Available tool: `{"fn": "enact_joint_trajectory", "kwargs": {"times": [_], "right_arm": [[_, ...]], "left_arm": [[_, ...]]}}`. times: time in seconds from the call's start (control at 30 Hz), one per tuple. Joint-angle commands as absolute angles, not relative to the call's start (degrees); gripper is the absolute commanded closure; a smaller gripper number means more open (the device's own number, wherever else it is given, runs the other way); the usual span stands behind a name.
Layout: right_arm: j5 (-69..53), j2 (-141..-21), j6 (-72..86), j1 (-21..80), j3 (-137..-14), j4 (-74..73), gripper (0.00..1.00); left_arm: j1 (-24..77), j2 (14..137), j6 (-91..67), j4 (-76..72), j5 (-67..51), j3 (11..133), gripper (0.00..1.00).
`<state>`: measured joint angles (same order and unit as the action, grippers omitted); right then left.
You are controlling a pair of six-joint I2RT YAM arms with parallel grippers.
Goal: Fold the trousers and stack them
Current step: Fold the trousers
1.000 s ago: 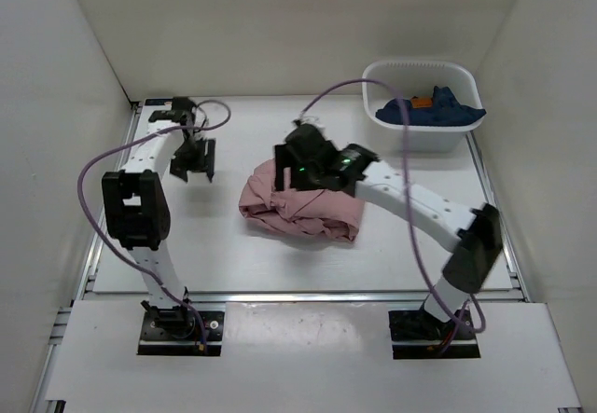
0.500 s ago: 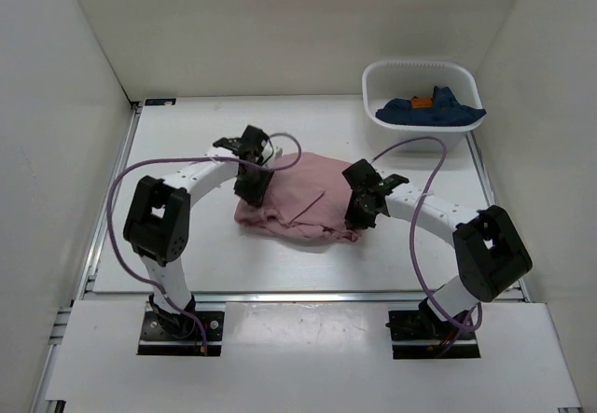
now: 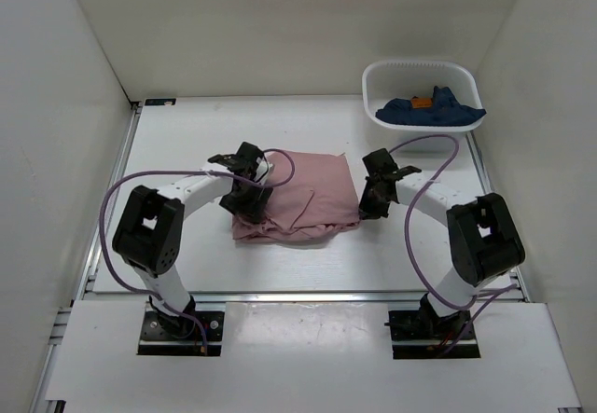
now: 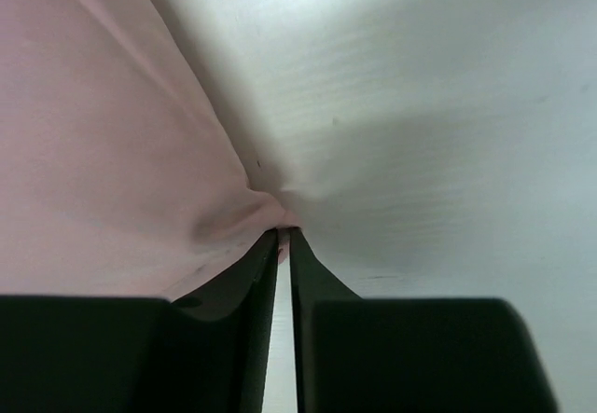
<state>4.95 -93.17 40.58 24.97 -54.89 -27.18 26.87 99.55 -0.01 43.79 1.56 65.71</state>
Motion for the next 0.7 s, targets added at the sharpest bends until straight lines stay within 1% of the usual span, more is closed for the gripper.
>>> {"fn": "enact_joint_trajectory", "kwargs": {"times": [0.0,0.03,0.07,0.1,0.13,0.17,0.2,0.23,0.27,0.3,0.37,0.4,0.43,0.53,0.67], "right_arm": [[5.27,-91.42,37.09,23.38,-58.89,-30.74,0.84],[5.27,-90.54,36.31,22.86,-59.58,-31.89,0.76],[5.27,-88.35,35.69,22.24,-60.29,-33.12,0.68],[5.27,-87.03,35.68,22.24,-60.29,-35.48,0.57],[5.27,-85.71,35.07,21.63,-60.9,-36.73,0.31],[5.27,-84.3,34.02,20.84,-60.91,-37.96,0.19],[4.66,-81.94,33.32,19.7,-62.3,-40.75,0.11],[4.66,-80.87,32.53,19.17,-63.01,-42.26,0.03],[3.88,-79.38,30.78,18.38,-63.71,-43.84,0.01],[3.0,-78.84,29.98,17.59,-65.37,-45.6,0.01],[2.03,-78.23,27.44,15.13,-67.14,-51.4,0.01],[2.02,-78.22,26.73,14.51,-67.84,-53.07,0.01],[3.76,-77.35,26.72,14.5,-68.46,-55.7,0.01],[7.28,-73.4,26.19,13.97,-68.47,-57.39,0.01],[8.53,-66.11,26.72,12.75,-67.06,-57.91,0.01]], "left_arm": [[27.16,93.44,0.0,44.64,2.72,64.69,0.2],[26.64,91.43,0.0,45.43,3.51,65.3,0.18],[25.24,90.28,0.0,45.44,4.3,66.43,0.18],[24.27,89.13,0.0,46.05,4.31,67.23,0.16],[23.3,86.6,0.0,46.05,5.09,68.11,0.16],[21.2,85.18,0.0,46.05,5.79,68.9,0.14],[19.88,83.86,0.0,46.05,7.8,70.47,0.13],[18.47,82.54,0.0,45.36,9.04,71.18,0.08],[14.98,80.09,0.0,45.35,9.92,71.8,0.02],[12.94,79.02,0.0,45.35,10.45,72.33,0.0],[8.29,76.22,0.0,45.35,11.25,72.33,0.0],[3.13,75.24,0.0,45.35,11.25,72.33,0.0],[0.55,74.19,0.0,45.35,11.25,70.51,0.0],[-8.49,69.62,0.0,46.49,9.85,65.24,0.0],[-14.84,63.73,0.0,48.86,7.48,58.65,0.0]]}}
